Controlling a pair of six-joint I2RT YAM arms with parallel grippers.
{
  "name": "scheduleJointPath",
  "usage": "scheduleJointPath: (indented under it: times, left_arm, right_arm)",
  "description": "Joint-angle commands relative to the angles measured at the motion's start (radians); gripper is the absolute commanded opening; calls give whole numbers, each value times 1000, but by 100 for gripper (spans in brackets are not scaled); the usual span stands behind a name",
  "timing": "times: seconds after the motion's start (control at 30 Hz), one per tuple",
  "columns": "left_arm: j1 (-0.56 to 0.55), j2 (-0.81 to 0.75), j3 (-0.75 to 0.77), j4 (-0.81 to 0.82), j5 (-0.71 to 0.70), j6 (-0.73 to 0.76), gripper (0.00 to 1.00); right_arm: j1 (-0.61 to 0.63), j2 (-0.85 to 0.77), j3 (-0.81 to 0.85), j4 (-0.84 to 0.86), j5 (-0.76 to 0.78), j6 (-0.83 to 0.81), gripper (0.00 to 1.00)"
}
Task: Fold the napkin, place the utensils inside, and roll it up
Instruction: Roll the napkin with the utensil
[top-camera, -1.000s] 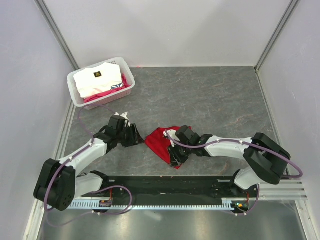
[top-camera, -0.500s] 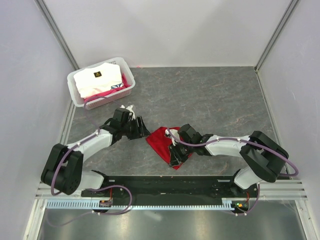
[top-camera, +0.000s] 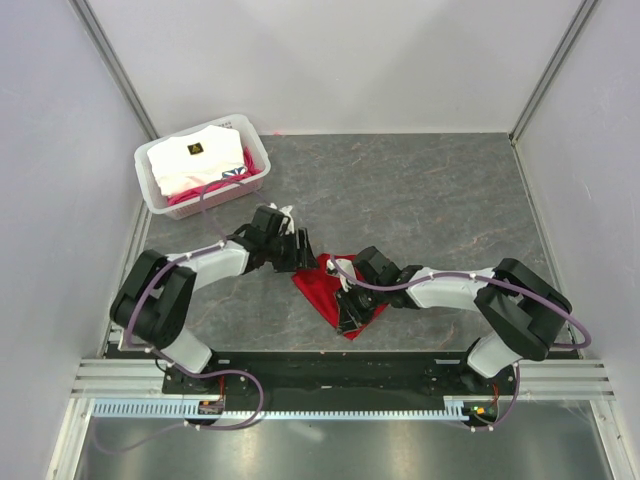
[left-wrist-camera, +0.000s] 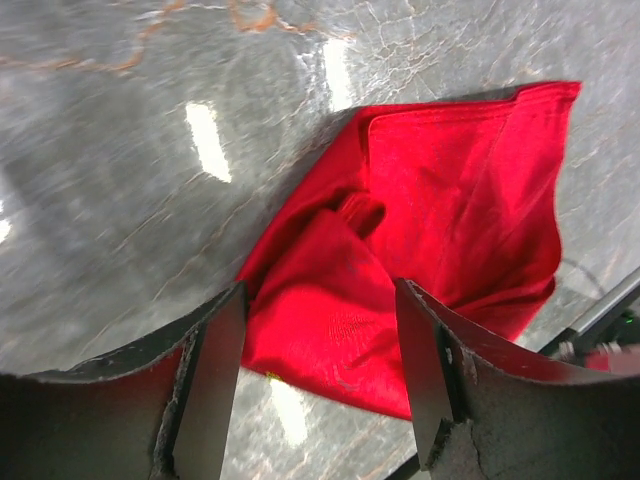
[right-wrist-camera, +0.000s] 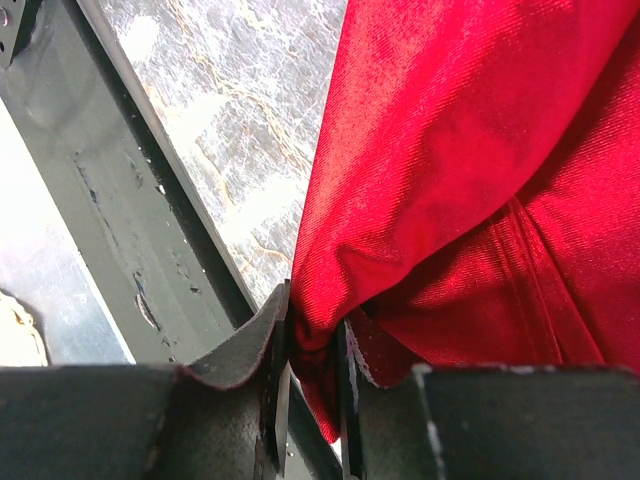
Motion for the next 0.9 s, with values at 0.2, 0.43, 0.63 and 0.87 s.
scheduleJointPath:
  times: [0.2, 0.43, 0.63, 0.87]
  left_arm:
    - [-64, 116, 104, -81, -86, 94, 61]
    - [-86, 130, 94, -126, -109, 97, 33]
    - [-86, 112, 79, -151, -124, 97, 28]
    - [-86, 27, 100, -144, -127, 103, 62]
  right_arm:
    - [18, 33, 2, -99, 90, -49, 26]
    - [24, 19, 13, -134, 126, -62, 27]
    - [32, 43, 44, -162, 137, -85, 28]
    - [42, 59, 60, -164, 133, -91, 28]
